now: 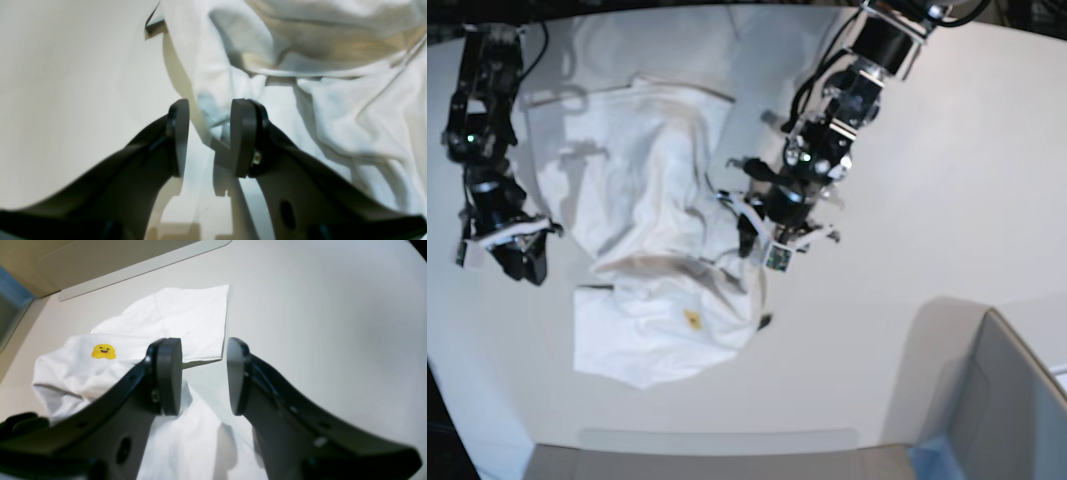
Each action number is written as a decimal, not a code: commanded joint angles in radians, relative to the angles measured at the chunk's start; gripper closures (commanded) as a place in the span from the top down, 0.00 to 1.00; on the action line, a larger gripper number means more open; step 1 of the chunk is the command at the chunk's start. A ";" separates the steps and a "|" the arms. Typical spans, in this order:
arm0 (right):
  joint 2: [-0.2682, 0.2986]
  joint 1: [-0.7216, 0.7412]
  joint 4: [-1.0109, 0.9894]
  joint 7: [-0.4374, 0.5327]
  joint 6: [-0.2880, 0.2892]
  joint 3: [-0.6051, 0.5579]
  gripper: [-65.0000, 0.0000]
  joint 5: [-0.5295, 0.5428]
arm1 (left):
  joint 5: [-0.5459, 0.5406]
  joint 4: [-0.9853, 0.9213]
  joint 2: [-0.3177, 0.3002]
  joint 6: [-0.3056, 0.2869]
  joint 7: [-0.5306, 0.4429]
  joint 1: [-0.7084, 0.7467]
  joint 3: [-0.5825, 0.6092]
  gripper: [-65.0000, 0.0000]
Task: Layout the t-shirt on the table in an organized manner, then fold the t-shirt properly
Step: 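Release the right gripper and grasp the shirt fold with the left gripper, then pull the held fabric with the left gripper, then release it, then grasp the t-shirt edge near the left gripper and drag it outward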
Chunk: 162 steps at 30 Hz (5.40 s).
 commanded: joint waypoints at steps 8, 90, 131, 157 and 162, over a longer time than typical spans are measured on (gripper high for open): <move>-0.006 -0.033 0.061 0.030 0.007 0.011 0.35 0.006 | 0.005 -0.137 0.068 0.001 -0.030 -0.101 0.004 0.35; -0.075 -0.071 0.024 0.030 0.015 0.220 0.35 0.004 | 0.464 0.454 -0.124 0.001 -0.016 0.351 0.311 0.34; -0.082 -0.102 0.023 0.029 0.015 0.215 0.35 0.003 | 0.656 0.218 -0.118 -0.007 0.363 0.267 0.571 0.20; -0.082 -0.108 0.024 0.032 0.015 0.157 0.35 0.004 | 0.656 0.327 -0.003 0.059 0.285 0.112 0.524 0.00; -0.078 -0.108 0.024 0.030 0.017 0.169 0.35 0.004 | 0.656 0.360 -0.007 0.208 0.233 0.115 0.498 0.00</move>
